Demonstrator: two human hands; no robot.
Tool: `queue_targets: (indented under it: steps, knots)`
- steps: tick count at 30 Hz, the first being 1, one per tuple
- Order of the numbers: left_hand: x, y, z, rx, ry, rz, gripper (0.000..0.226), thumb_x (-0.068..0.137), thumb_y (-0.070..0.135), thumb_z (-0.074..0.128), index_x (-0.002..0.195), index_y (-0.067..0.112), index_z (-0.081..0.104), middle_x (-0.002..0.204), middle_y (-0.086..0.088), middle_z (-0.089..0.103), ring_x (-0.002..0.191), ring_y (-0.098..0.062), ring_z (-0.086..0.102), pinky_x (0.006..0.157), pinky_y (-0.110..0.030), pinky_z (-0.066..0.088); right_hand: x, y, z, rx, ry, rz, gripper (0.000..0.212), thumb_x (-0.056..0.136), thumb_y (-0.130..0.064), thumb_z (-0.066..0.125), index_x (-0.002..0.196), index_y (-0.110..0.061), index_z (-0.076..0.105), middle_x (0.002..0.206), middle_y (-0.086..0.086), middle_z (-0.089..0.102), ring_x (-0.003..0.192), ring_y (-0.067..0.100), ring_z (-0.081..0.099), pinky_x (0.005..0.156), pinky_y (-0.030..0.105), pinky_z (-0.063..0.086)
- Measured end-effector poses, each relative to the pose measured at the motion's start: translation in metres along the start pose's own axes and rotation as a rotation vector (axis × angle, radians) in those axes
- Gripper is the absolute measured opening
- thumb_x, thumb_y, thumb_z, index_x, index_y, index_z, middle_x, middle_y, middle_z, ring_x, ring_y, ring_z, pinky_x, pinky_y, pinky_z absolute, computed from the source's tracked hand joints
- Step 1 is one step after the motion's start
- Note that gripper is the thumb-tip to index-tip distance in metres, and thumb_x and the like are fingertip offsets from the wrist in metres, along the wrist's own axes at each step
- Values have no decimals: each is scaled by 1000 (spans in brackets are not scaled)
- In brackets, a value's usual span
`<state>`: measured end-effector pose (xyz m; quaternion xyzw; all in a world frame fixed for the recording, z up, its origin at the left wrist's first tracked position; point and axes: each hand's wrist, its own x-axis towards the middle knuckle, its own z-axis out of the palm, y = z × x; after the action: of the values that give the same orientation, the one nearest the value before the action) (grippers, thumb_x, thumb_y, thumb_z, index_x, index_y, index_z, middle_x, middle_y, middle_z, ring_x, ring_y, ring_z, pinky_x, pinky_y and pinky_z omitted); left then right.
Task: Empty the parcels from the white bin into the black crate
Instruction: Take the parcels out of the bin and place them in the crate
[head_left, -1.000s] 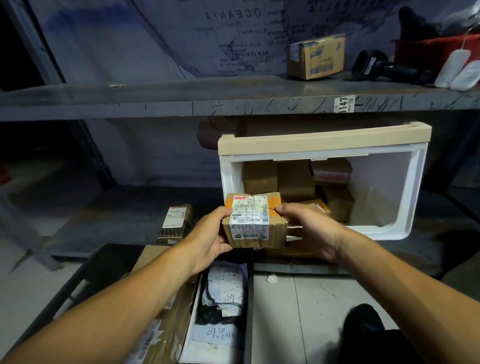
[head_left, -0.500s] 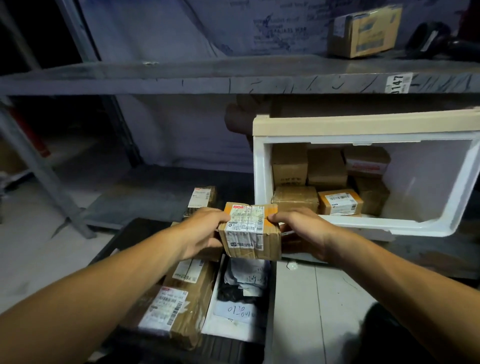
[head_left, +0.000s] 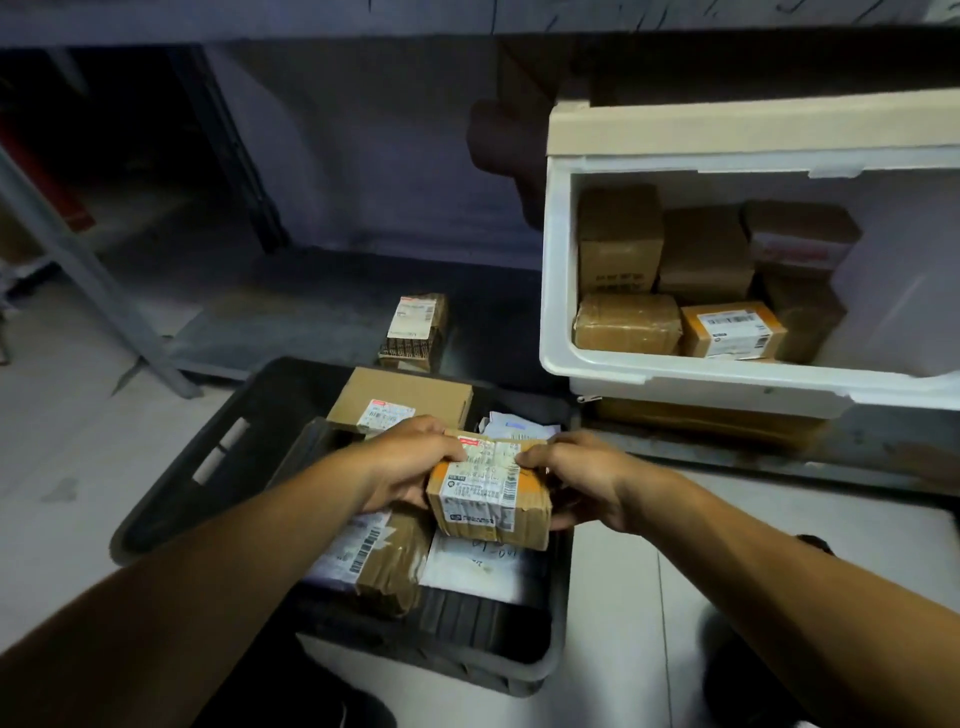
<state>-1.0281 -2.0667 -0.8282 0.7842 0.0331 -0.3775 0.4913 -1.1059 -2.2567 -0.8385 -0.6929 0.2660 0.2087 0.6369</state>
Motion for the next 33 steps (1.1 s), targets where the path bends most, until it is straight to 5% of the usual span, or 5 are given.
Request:
queue_targets:
  steps: [11,15,21,26,33]
  knots:
    - [47,-45,-4,208,-155,-168,18,92,6,69,104,7,55,99,-15,76,87,-24,76,75,-35,63,47,47,19,-163,-82,137,13,100,-17,60,110,-9,64,86,5,78,75,17,77,61,35,62]
    - [62,-35,-9,375,-205,-193,19,90,4,72,106,4,61,107,-18,74,97,-28,75,89,-40,60,57,48,19,-193,-136,165,14,98,-6,60,110,-2,66,85,9,78,81,21,77,68,36,64]
    - [71,-24,-7,531,-244,-168,18,88,1,73,103,5,63,109,-18,73,97,-26,74,79,-31,62,62,45,20,-225,-121,129,8,97,-1,62,104,0,65,104,19,75,96,30,75,87,48,61]
    - [74,-20,1,703,-295,-141,16,86,4,76,97,8,65,103,-12,73,91,-22,75,67,-24,62,59,40,19,-308,-136,124,5,96,-1,64,96,-5,63,100,16,75,92,27,76,84,44,62]
    - [74,-19,19,1006,-416,-11,34,86,7,77,118,5,64,101,-8,69,81,-27,72,66,-26,59,55,42,22,-514,-165,96,24,96,-5,66,119,2,66,92,8,71,91,26,75,81,39,63]
